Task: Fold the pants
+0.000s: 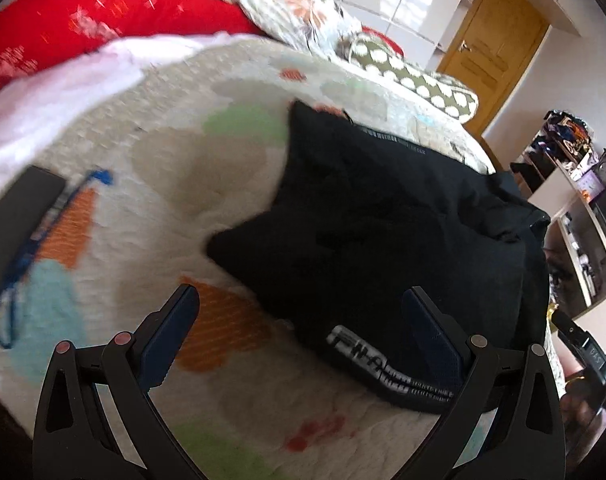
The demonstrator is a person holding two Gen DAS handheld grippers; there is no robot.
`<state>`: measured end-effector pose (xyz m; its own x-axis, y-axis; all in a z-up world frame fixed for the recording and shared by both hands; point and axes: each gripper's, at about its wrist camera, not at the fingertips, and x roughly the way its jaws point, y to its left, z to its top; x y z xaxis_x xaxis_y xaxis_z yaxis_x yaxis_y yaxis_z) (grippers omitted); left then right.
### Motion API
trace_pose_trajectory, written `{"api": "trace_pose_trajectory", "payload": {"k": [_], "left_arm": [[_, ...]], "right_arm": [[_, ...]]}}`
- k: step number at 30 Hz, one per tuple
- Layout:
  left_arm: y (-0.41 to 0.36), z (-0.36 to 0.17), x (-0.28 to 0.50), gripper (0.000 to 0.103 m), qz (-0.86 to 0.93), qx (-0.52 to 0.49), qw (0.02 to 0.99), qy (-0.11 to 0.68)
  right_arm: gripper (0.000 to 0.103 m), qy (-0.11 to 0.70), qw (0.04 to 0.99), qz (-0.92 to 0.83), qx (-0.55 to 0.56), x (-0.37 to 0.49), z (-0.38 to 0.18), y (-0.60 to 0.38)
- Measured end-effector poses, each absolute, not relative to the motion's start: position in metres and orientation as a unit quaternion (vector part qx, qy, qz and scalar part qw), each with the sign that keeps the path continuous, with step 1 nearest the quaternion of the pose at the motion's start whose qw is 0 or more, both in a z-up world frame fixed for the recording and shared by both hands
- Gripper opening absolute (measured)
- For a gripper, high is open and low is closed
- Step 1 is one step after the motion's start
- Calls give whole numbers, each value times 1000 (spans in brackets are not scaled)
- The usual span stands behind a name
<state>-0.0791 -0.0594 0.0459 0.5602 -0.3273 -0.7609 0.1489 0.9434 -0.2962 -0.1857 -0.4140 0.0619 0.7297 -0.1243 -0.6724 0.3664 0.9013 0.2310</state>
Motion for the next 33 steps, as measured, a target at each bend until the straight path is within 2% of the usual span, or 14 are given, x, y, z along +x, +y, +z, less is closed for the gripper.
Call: {"api": "trace_pose_trajectory", "payload": {"k": [3,5,6,7,8,9,11,12,13,16,22,27,31,33], "left_arm": [[-73,35,-62,102,-137,-105,868,466],[-81,32,-55,96,-142,-111,866,466],[-85,32,-54,79,-145,-106,869,461],[-93,34,-51,48,-148,-93,870,461],[-99,33,-47,34,-150,-83,867,468],[-100,31,-44,25,-154,-82,865,471],[-98,35,-39,18,-165,-92,859,476],[-96,38,-38,17,-169,-91,859,475],[-92,43,-39,16,-172,-93,861,470],[-73,64,-42,15,-166,-99,872,449],[-26,91,-57,15,-130,-94,897,413],[-7,63,-66,15,-100,-84,891,435],[-4,39,-66,15,-88,-83,881,457],[-6,40,-70,15,-84,-78,884,453]], "right_arm": [[100,342,911,-130,191,-179,60,-424],[100,339,911,-123,201,-171,60,-428],[100,336,911,-116,210,-165,59,-432],[100,336,909,-111,220,-159,56,-436],[95,337,905,-105,236,-151,53,-442],[88,337,900,-94,259,-140,49,-448],[49,330,895,-81,291,-122,46,-458],[39,325,896,-74,293,-116,46,-459],[22,325,898,-58,292,-107,47,-457],[13,325,909,-56,256,-106,62,-444],[12,255,945,-70,192,-183,118,-419],[15,340,927,-23,156,-219,98,-394],[42,367,911,-88,167,-246,74,-421],[44,354,909,-127,181,-257,76,-440]]}}
